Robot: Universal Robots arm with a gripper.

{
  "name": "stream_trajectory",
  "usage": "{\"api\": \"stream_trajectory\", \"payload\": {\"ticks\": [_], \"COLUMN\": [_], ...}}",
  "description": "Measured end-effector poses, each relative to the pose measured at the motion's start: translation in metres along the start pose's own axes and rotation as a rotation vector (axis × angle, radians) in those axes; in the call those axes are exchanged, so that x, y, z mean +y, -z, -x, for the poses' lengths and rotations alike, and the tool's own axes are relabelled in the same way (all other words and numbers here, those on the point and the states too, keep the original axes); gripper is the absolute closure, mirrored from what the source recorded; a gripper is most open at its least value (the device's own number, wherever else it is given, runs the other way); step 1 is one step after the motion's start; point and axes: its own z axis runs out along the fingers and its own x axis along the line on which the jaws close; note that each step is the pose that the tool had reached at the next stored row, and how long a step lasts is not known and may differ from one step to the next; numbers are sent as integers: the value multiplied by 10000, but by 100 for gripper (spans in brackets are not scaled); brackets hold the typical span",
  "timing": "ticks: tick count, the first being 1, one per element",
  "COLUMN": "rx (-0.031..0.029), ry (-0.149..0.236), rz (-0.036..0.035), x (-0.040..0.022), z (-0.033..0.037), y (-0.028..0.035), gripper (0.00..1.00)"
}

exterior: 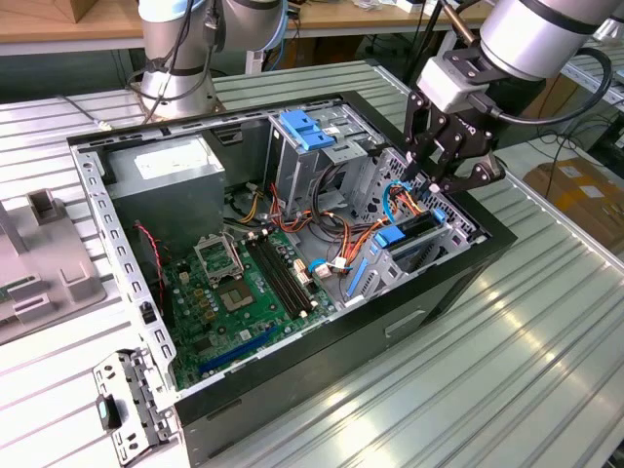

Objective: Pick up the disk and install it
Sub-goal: 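Insert the second disk wire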

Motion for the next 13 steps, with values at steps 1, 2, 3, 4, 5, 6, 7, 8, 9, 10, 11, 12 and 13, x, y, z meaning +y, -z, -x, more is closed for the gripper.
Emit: {"api": "stream_trajectory", "payload": {"ticks": [1,2,3,4,5,6,7,8,9,10,11,12,13], "rx": [49,154,319,578,880,959,980,987,989,989,987,987,989], "ry": [1,1,0,3,19,23,27,27,26,26,25,26,25], "rz": [-1,-3,-6,-10,-10,-8,-7,-6,-4,-3,-3,-3,-2], "x": [0,0,1,0,-1,-3,-6,-12,-18,-19,-19,-20,-22], "z": [3,17,31,40,40,40,40,41,48,54,63,84,109], "y": [1,-1,-4,-5,-6,-7,-8,-8,-10,-11,-14,-16,-20], "gripper": [64,64,64,64,64,64,64,64,64,64,64,64,64]}}
